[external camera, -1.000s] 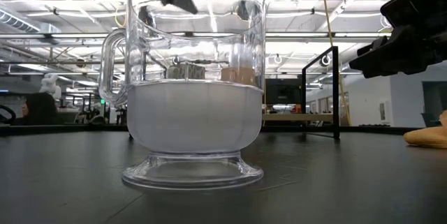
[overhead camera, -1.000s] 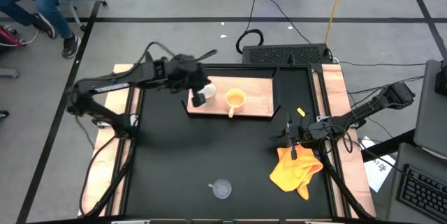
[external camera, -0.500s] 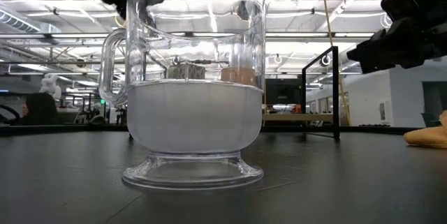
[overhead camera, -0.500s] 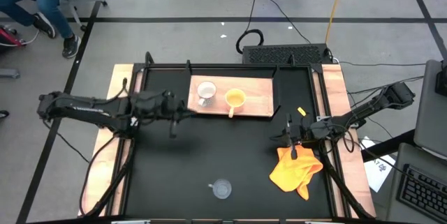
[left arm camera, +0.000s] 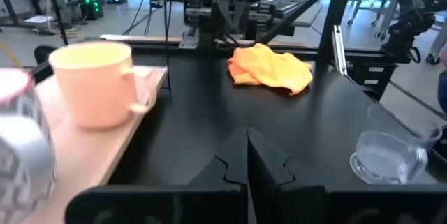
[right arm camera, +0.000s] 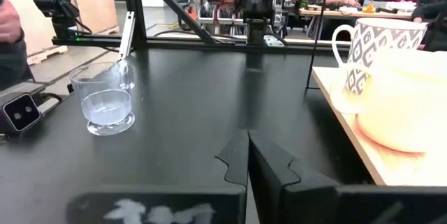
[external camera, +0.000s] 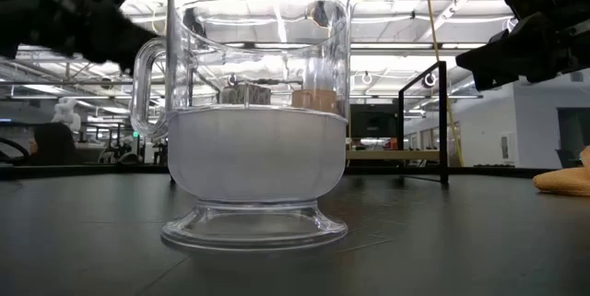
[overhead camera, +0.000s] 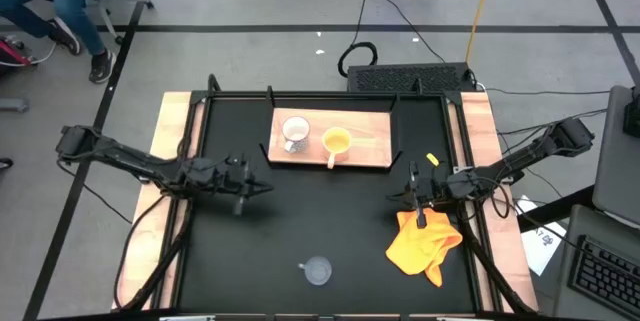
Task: Stack small to large cups/mugs on shelf
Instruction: Put the transparent mug on the shelf
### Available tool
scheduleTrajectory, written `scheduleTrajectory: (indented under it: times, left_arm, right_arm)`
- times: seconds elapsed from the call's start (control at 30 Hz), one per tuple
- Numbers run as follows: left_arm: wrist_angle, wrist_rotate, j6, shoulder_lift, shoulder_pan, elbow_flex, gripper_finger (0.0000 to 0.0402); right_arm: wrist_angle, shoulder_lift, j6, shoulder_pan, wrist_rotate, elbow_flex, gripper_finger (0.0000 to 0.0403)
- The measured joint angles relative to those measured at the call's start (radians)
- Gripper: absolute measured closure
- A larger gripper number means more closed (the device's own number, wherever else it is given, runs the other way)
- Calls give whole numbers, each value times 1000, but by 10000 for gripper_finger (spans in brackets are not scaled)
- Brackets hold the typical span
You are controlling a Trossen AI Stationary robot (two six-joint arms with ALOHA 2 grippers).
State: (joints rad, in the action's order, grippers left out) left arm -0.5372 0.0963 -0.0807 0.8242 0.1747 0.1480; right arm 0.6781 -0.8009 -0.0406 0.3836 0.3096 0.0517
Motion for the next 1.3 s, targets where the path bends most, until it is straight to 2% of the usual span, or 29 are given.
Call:
scheduleTrajectory:
  times: [0.2, 0.4, 0.57, 0.63, 0.87, 1.1, 1.3]
  left_arm:
    - [-115, 10, -27, 0, 1, -110, 401]
    - [-120, 7, 22, 0, 1, -120, 400]
    - [-120, 5, 24, 0, 1, -120, 399]
    - [-120, 5, 24, 0, 1, -120, 393]
    - [-158, 4, 41, 0, 1, -119, 379]
    - [-276, -36, 58, 0, 1, -119, 378]
    - [-288, -41, 16, 0, 1, -118, 378]
  right_arm:
    - [4, 0, 14, 0, 0, 0, 403]
    - [35, 0, 19, 0, -3, 0, 403]
    - [90, -20, 19, 4, -102, 11, 403]
    - [91, -50, 32, 15, -106, 36, 403]
    - [65, -227, 85, 86, -108, 196, 403]
    - [33, -501, 100, 178, -109, 403, 403]
    - [-173, -678, -44, 201, -109, 658, 403]
